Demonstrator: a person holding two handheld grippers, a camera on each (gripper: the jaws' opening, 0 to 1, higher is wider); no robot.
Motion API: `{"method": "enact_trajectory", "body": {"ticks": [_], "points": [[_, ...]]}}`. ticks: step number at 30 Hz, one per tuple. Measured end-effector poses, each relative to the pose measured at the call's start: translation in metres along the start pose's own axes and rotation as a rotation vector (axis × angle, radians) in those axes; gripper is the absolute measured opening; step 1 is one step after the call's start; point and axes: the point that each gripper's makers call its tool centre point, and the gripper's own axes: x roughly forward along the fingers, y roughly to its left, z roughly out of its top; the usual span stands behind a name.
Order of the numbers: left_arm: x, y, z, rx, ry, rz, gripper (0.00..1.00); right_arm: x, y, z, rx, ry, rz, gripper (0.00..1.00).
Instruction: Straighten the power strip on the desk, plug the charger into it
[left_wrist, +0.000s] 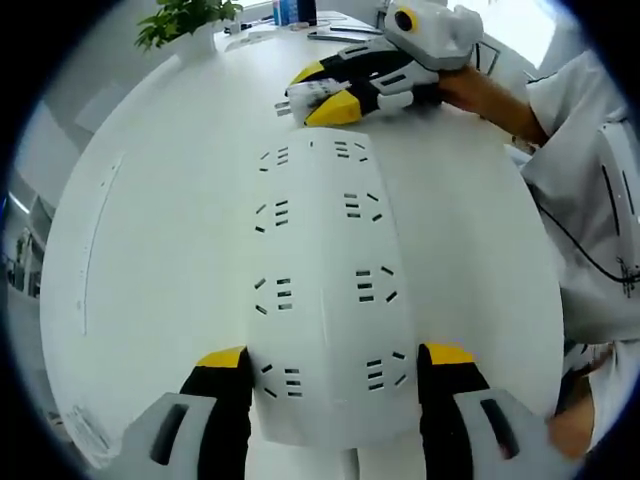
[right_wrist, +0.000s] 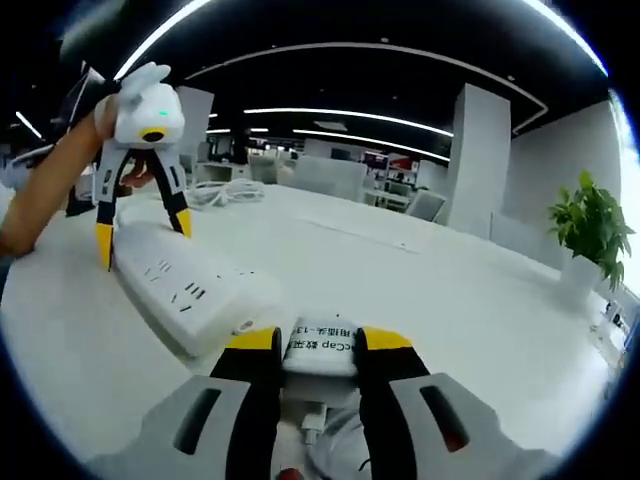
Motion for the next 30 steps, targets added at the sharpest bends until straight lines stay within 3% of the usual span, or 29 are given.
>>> {"method": "enact_trajectory", "body": {"ticks": [4,9,11,13,14,18,22,30], "points": [[0.0,0.0,0.0,0.0,0.0,0.0,0.68,-0.009,0.006,-0.003,-0.072,0.002,0.168,0.29],[0.0,0.0,0.0,-0.001,0.003,0.0,0.68,-0.01,0.006,-0.003,-0.049,-0.018,0.215,0.29],[0.0,-0.001,0.0,0.0,0.003,0.0,0.68,-0.01,0.005,-0.002,-0.023,-0.003,0.2,0.29],[0.0,-0.001,0.0,-0.001,0.0,0.0,0.68,-0.015,0.003,0.0,-0.049,-0.002,0.165,0.3],[0.0,-0.001,0.0,-0.001,0.0,0.0,0.68,-0.017,-0.001,0.002,-0.014,-0.013,0.107,0.32],[0.0,-0.001,0.0,0.0,0.004,0.001,0.68,-0.022,0.002,-0.012,0.066,0.029,0.045,0.48],[0.0,-0.001,0.0,0.0,0.003,0.0,0.68,-0.021,-0.002,-0.013,0.047,0.029,0.024,0.28],[-0.001,0.001,0.0,0.003,0.004,-0.001,0.68,-0.02,-0.001,-0.012,0.01,0.032,-0.017,0.26]]}}
